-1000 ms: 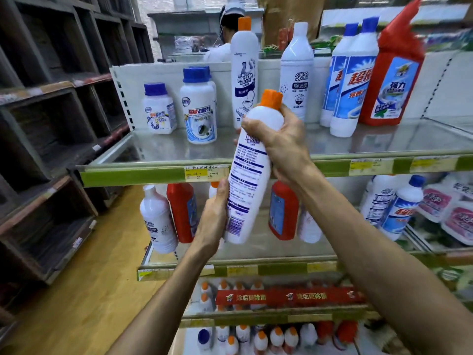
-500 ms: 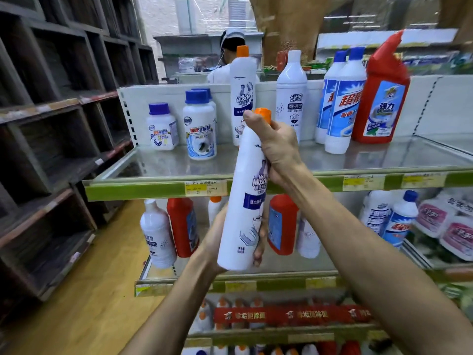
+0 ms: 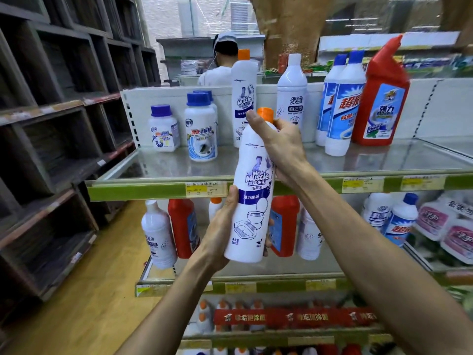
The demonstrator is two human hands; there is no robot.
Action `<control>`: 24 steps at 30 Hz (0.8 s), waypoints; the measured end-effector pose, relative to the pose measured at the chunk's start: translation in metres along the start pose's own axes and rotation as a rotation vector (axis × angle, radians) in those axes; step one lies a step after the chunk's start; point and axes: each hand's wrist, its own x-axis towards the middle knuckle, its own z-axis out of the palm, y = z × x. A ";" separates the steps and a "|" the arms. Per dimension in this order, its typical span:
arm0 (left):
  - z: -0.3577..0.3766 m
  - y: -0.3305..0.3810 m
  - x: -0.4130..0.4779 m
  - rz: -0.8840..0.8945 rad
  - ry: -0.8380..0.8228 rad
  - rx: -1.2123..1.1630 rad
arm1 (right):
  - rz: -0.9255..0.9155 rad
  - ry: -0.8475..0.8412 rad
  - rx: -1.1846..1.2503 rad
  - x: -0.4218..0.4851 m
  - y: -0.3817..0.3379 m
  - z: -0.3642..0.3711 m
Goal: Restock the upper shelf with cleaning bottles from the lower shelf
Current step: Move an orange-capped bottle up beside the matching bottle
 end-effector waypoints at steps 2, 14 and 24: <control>0.003 0.005 0.001 0.024 -0.024 -0.038 | 0.066 -0.084 0.101 -0.008 0.000 -0.001; 0.021 0.107 0.077 0.397 0.180 0.373 | -0.138 -0.190 0.173 0.044 -0.078 -0.002; 0.008 0.112 0.106 0.451 0.066 0.584 | -0.189 -0.245 0.001 0.074 -0.072 -0.006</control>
